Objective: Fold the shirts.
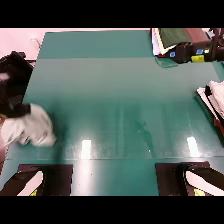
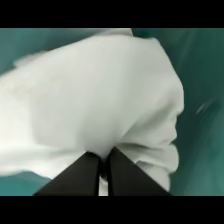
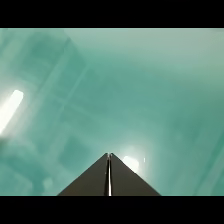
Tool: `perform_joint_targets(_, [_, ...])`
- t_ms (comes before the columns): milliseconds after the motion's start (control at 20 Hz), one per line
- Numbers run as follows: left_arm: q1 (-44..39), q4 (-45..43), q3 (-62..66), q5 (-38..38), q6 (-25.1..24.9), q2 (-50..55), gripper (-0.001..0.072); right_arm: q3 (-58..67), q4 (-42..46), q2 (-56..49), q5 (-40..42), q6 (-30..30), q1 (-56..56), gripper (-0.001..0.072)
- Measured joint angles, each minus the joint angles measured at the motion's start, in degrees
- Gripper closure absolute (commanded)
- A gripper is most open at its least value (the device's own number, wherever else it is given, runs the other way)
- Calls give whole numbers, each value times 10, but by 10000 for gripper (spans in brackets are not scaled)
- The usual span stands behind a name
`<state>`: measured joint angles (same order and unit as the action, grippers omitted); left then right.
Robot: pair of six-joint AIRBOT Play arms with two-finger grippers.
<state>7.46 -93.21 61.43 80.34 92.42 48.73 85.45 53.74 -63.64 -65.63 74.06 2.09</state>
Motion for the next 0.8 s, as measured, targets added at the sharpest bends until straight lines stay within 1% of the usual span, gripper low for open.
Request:
perform_joint_targets(100, [0,67,101,-12,-14,0,685,34,-1,0,4,0,0,690])
perform_joint_targets(200, [0,153,188,-33,-39,0,686,71,2,0,8,0,0,690])
perform_joint_targets(250, [-7,191,225,-44,-51,1,685,91,5,0,11,0,0,690])
perform_joint_targets(350, [-38,241,280,-69,-68,9,686,126,13,0,17,0,0,690])
perform_joint_targets(550, [-163,271,334,-119,-85,63,686,178,30,0,25,0,0,690])
perform_joint_targets(700, [-289,273,346,-145,-98,145,684,198,35,0,28,2,0,690])
perform_joint_targets(800, [-377,270,351,-162,-120,214,679,205,37,0,27,9,0,690])
